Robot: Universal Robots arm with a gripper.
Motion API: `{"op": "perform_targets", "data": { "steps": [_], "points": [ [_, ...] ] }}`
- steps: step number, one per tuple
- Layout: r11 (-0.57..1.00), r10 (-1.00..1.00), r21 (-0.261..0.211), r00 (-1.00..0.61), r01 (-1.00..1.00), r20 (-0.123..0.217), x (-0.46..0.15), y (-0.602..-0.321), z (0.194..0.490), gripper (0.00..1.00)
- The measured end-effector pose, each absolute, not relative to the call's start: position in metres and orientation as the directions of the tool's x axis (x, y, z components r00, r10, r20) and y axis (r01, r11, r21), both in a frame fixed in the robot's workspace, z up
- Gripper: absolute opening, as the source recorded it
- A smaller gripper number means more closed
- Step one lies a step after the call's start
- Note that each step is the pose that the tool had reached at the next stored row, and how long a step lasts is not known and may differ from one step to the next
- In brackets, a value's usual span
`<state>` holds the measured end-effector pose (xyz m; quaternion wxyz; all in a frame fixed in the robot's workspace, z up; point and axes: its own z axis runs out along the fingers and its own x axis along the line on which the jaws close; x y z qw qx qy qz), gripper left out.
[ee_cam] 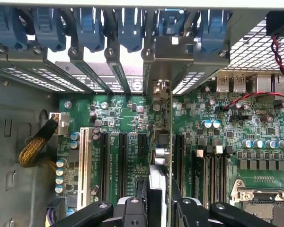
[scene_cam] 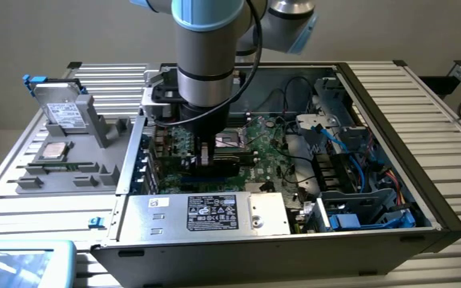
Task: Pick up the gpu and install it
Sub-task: 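Insert the gpu into the slot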
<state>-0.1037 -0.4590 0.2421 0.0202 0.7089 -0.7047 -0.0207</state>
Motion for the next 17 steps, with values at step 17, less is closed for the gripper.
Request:
{"op": "perform_targets", "data": {
  "steps": [17],
  "points": [
    [-0.006,-1.000,0.058,0.006,-0.998,-0.005,-0.1040,-0.4577,0.2415,0.29]
  ]
}}
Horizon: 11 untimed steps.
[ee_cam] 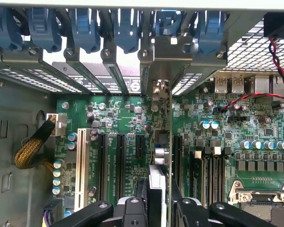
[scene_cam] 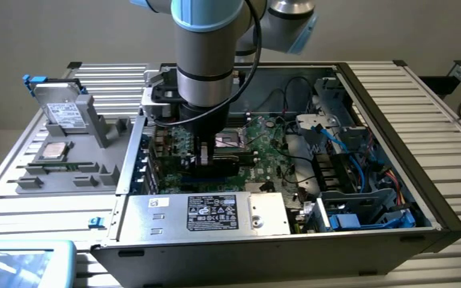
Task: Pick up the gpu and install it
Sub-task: 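Insert the gpu into the slot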
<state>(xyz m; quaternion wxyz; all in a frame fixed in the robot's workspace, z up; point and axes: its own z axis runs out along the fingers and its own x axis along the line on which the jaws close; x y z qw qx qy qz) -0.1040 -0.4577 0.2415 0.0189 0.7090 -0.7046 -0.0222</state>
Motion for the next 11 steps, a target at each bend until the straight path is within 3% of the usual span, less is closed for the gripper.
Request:
{"op": "perform_targets", "data": {
  "steps": [11],
  "points": [
    [-0.007,-1.000,0.058,0.006,-0.998,-0.005,-0.1051,-0.4563,0.2405,0.29]
  ]
}}
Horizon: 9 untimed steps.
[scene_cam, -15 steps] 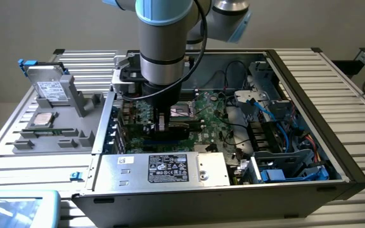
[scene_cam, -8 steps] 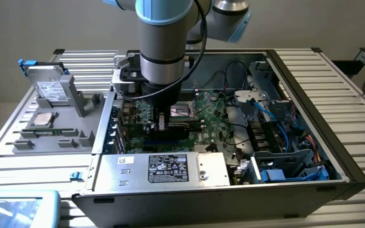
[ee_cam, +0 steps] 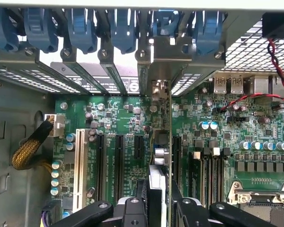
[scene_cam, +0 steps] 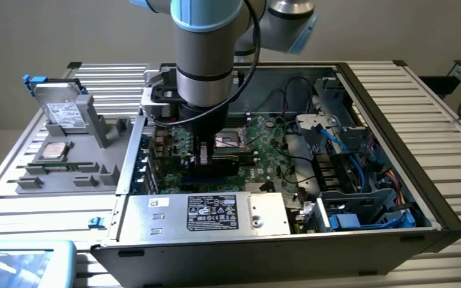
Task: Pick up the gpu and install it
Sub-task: 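Insert the gpu into the slot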
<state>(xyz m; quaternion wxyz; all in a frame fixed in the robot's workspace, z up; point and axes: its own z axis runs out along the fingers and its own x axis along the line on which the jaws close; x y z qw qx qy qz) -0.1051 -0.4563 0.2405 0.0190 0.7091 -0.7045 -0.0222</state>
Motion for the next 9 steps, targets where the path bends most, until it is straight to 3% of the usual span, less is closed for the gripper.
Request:
{"op": "perform_targets", "data": {
  "steps": [9],
  "points": [
    [-0.006,-1.000,0.058,0.006,-0.998,-0.001,-0.1056,-0.4563,0.2403,0.29]
  ]
}}
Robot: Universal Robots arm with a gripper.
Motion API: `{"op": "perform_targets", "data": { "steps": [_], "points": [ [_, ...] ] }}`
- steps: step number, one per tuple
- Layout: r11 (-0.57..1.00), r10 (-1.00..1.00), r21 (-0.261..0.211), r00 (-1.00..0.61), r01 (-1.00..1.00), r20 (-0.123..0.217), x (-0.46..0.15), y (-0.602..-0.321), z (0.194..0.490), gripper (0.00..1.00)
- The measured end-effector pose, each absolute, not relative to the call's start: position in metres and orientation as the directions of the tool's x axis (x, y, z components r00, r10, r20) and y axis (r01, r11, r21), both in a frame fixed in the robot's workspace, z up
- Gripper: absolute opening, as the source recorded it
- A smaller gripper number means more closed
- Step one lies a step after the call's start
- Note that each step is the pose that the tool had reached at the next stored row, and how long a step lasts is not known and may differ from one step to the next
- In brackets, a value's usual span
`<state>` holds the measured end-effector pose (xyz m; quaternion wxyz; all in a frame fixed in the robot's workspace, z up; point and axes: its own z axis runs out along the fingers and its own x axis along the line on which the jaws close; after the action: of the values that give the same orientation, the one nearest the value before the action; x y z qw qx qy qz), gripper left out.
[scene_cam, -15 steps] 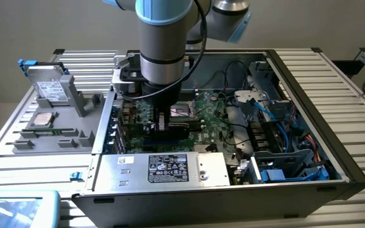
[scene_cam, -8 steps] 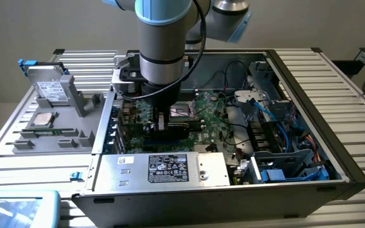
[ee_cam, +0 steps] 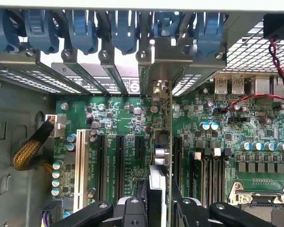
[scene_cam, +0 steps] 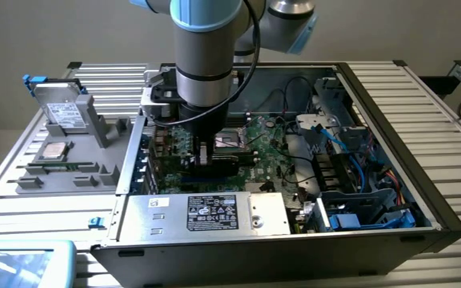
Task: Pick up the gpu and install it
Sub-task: 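Insert the gpu into the slot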
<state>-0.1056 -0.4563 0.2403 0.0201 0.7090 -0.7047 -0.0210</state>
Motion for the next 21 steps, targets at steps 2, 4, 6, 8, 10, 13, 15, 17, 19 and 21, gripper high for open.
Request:
{"op": "perform_targets", "data": {
  "steps": [2,4,6,8,10,13,15,17,19,21],
  "points": [
    [-0.006,-1.000,0.058,0.006,-0.998,-0.001,-0.1056,-0.4563,0.2399,0.29],
    [-0.006,-1.000,0.058,0.006,-0.998,-0.001,-0.1057,-0.4563,0.2394,0.29],
    [-0.006,-1.000,0.058,0.006,-0.998,-0.001,-0.1057,-0.4563,0.2393,0.29],
    [-0.006,-1.000,0.058,0.006,-0.998,-0.002,-0.1059,-0.4563,0.2392,0.29],
    [-0.006,-1.000,0.058,0.006,-0.998,-0.002,-0.1063,-0.4565,0.2391,0.29],
    [-0.006,-1.000,0.058,0.006,-0.998,-0.002,-0.1075,-0.4565,0.2391,0.29],
    [-0.006,-1.000,0.057,0.006,-0.998,-0.001,-0.1081,-0.4566,0.2393,0.29],
    [-0.006,-1.000,0.057,0.006,-0.998,-0.001,-0.1082,-0.4566,0.2393,0.29],
    [-0.006,-1.000,0.057,0.006,-0.998,-0.001,-0.1082,-0.4566,0.2393,0.29],
    [-0.006,-1.000,0.057,0.006,-0.998,-0.001,-0.1082,-0.4564,0.2393,0.29]
  ]
}}
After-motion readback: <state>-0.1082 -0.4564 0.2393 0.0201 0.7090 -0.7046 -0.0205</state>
